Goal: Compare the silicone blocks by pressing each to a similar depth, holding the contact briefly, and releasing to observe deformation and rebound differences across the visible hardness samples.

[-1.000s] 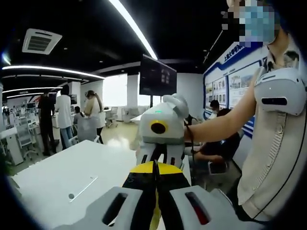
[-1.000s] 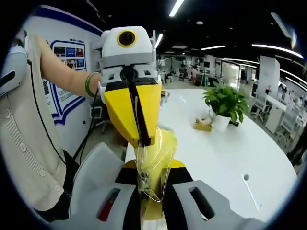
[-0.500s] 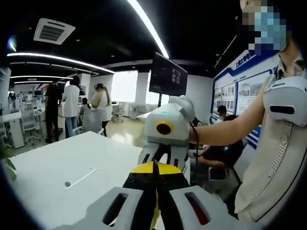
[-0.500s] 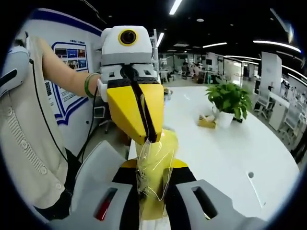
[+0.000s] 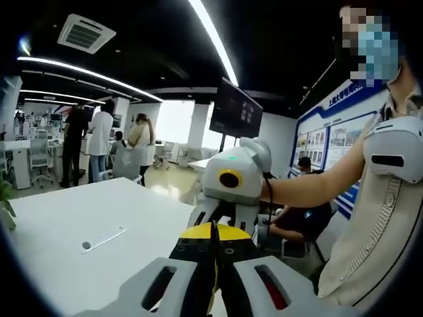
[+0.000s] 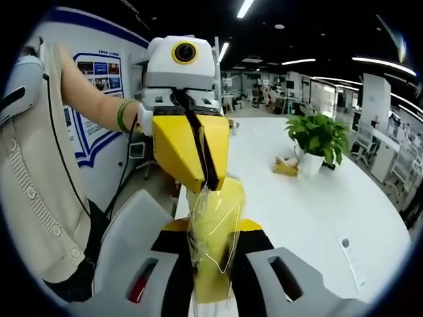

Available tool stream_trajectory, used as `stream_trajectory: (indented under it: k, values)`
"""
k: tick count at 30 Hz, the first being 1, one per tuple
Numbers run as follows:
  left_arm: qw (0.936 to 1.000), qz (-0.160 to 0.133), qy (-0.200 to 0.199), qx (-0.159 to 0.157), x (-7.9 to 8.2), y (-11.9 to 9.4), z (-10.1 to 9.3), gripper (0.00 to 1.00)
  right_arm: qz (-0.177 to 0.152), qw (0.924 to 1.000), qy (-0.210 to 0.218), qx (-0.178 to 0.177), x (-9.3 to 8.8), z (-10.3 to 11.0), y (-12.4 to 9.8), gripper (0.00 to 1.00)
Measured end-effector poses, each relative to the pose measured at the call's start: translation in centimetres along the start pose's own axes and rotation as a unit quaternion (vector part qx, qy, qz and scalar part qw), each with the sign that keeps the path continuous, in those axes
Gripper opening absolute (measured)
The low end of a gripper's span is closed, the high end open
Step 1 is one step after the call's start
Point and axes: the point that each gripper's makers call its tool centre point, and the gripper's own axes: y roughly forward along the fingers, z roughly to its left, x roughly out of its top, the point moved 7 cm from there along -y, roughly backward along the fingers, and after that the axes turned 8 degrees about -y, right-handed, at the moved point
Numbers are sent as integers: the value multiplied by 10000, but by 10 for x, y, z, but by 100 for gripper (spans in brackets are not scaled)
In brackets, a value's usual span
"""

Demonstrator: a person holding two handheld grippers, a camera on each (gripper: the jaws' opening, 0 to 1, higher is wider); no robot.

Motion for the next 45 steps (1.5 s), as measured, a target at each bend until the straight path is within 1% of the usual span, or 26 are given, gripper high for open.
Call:
stream_trajectory:
  k: [7, 13, 21, 40, 45]
  values:
    - [9999, -88, -61, 21, 0, -5, 2, 0, 31, 9999, -124, -5, 1, -2, 3, 19]
    - [10000, -79, -56, 15, -1, -6, 1, 0, 96, 9998, -137, 50, 1, -2, 4, 22]
    - [10000, -68, -66, -17, -2, -8, -1, 0, 175, 9996, -209, 84, 1, -1, 6, 24]
    - [9999, -63, -105, -26, -4, -13, -1, 0, 199, 9992, -301, 196, 1, -2, 9, 26]
    - [9999, -60, -105, -13, -4, -13, 0, 0, 213, 9991, -323, 179, 1, -3, 9, 27]
